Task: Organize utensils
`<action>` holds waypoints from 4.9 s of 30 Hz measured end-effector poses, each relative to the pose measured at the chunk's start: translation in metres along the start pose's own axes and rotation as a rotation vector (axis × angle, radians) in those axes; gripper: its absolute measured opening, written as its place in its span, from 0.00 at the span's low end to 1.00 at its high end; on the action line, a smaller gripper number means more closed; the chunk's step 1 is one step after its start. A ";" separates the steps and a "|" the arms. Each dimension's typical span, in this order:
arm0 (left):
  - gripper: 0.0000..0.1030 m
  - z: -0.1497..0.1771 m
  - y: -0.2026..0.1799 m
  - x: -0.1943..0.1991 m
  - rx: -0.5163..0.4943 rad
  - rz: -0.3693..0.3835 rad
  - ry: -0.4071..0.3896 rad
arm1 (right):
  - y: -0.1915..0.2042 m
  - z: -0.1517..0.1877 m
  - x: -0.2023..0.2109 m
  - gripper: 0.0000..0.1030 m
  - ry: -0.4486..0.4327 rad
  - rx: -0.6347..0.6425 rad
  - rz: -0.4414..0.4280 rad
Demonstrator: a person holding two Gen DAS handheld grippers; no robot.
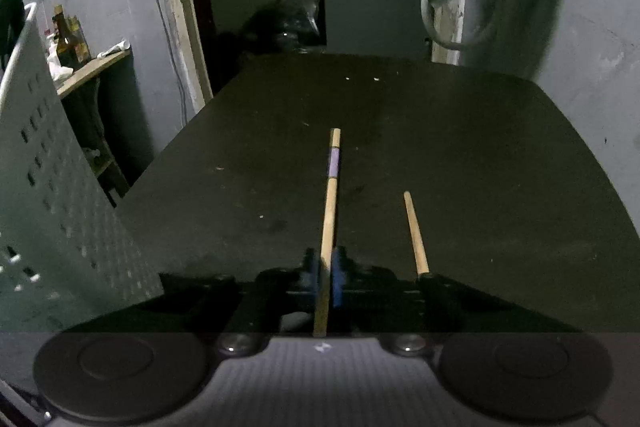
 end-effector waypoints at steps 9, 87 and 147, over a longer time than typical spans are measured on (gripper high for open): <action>0.79 0.001 -0.002 0.001 -0.005 -0.004 -0.003 | 0.014 0.058 0.080 0.06 0.036 -0.023 0.056; 0.78 0.000 -0.006 0.002 -0.005 -0.011 -0.005 | 0.021 0.079 0.109 0.15 0.085 -0.008 0.085; 0.76 0.006 0.010 -0.002 0.056 -0.007 -0.010 | 0.034 0.047 0.093 0.12 0.288 0.023 0.051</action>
Point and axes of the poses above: each gripper's, at about its wrist camera, not at the fingertips, and x roughly against the way its jaws point, y to its left, z to its underside, the point moved 1 cm from there along -x, roughly the way its jaws point, and after that the axes turned 7 degrees about -y, right-handed, at the moved point
